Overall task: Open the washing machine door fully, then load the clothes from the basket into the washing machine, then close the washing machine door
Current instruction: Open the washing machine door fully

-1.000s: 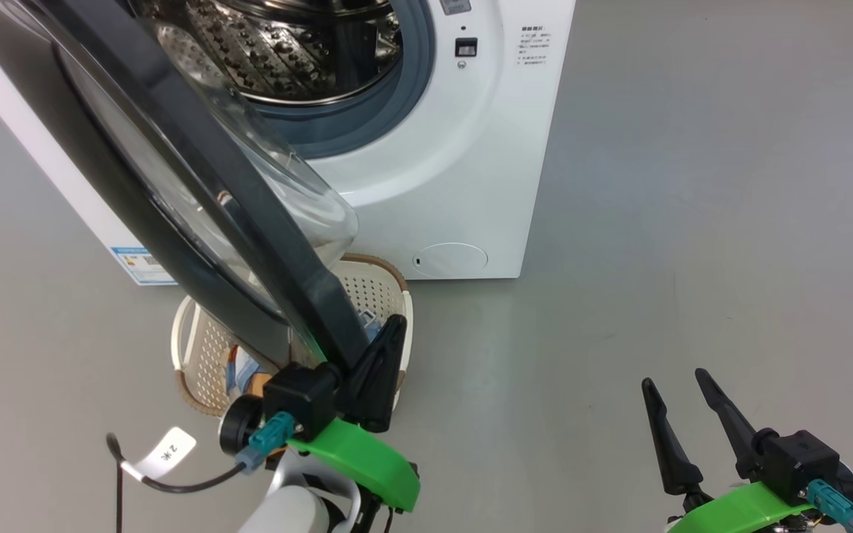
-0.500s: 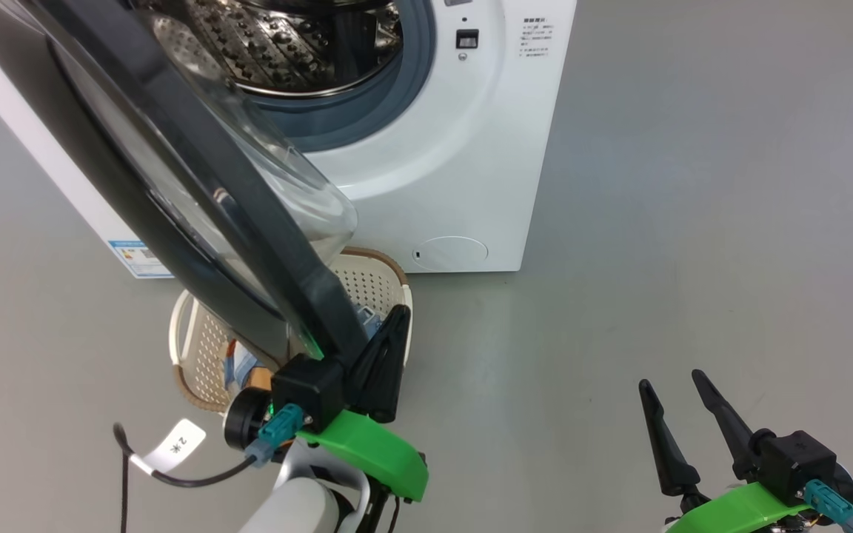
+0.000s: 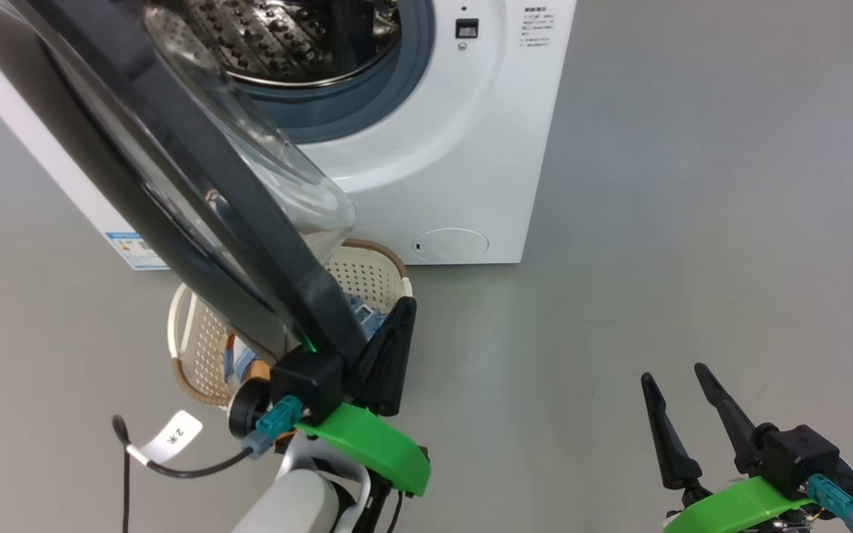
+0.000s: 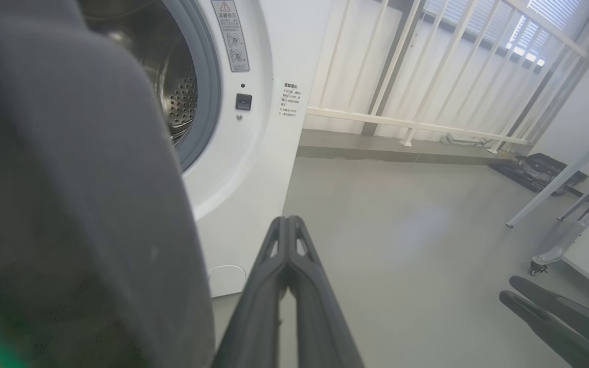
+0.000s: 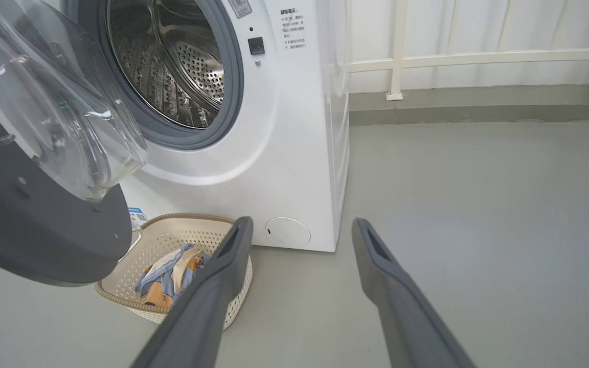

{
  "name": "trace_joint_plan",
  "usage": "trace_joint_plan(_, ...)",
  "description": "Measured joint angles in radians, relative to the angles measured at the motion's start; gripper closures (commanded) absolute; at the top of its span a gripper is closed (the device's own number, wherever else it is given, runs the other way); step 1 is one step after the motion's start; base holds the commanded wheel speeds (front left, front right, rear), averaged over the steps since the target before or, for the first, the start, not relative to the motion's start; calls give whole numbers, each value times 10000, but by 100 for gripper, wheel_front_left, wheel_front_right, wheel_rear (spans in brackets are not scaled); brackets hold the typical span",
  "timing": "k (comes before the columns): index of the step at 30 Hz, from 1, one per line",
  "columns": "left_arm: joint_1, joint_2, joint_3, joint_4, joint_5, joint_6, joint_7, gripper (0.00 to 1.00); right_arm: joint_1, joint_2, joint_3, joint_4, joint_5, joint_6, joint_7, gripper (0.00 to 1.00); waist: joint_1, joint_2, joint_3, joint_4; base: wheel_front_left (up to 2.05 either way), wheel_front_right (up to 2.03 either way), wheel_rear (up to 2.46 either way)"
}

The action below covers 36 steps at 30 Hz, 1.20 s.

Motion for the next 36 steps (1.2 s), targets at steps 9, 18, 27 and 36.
trace_joint_plan(9, 11, -2, -84, 15, -92, 29, -2, 100, -1, -4, 31, 4, 0, 0, 0, 0, 0, -1, -44, 343, 0, 0, 0)
trace_joint_plan(18, 99, 15, -182, -199, -176, 90, 15, 100, -1, -17, 12, 4, 0, 0, 0, 0, 0, 0, 6, 560, 0, 0, 0)
trace_joint_plan(27, 285, 56, -155, -307, -255, 249, 35, 100, -1, -21, 23, 19, 0, 2, 0, 0, 0, 0, -43, 710, 0, 0, 0)
trace_joint_plan(36, 634, 257, -88, -581, -326, 389, 48, 100, 9, -59, 31, 19, 2, 0, 0, 0, 0, 0, -149, 894, 0, 0, 0)
